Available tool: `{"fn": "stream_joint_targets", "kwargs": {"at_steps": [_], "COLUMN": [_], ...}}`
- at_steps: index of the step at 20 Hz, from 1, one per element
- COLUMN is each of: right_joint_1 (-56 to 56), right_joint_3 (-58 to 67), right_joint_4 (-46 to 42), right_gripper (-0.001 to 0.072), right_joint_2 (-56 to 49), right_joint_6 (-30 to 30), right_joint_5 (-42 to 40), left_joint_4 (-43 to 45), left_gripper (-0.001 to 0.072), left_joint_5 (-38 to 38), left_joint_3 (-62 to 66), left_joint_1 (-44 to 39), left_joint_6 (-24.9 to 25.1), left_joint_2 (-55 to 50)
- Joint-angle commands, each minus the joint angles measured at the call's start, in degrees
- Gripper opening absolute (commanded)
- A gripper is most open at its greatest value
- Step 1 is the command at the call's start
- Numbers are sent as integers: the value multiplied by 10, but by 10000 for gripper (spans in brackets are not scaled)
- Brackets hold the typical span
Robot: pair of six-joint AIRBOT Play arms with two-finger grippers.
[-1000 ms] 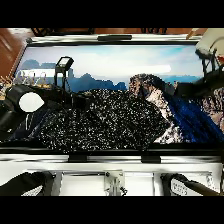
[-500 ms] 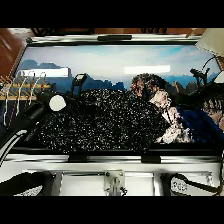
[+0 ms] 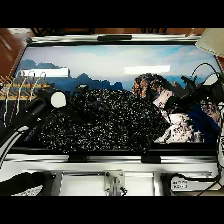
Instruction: Fold the shirts.
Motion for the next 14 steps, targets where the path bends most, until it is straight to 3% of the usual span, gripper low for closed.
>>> {"fn": "stream_joint_targets", "kwargs": {"at_steps": [1,3,10,14], "right_joint_1": [0,0,10,47], "right_joint_3": [0,0,-18,-54], "right_joint_4": [3,-3,-54,-65], "right_gripper": [624,624,624,624], "right_joint_2": [-12,-12,-12,-13], "right_joint_6": [-7,-8,-8,-25], "right_joint_5": [3,5,20,-14], "left_joint_4": [120,158,159,101], "left_gripper": [669,669,670,669], "left_joint_5": [-104,-111,-90,42], "left_joint_3": [29,33,31,32], "left_joint_1": [21,57,184,213], "left_joint_6": [-10,-12,-14,-25], "left_joint_2": [30,56,23,-25]}}
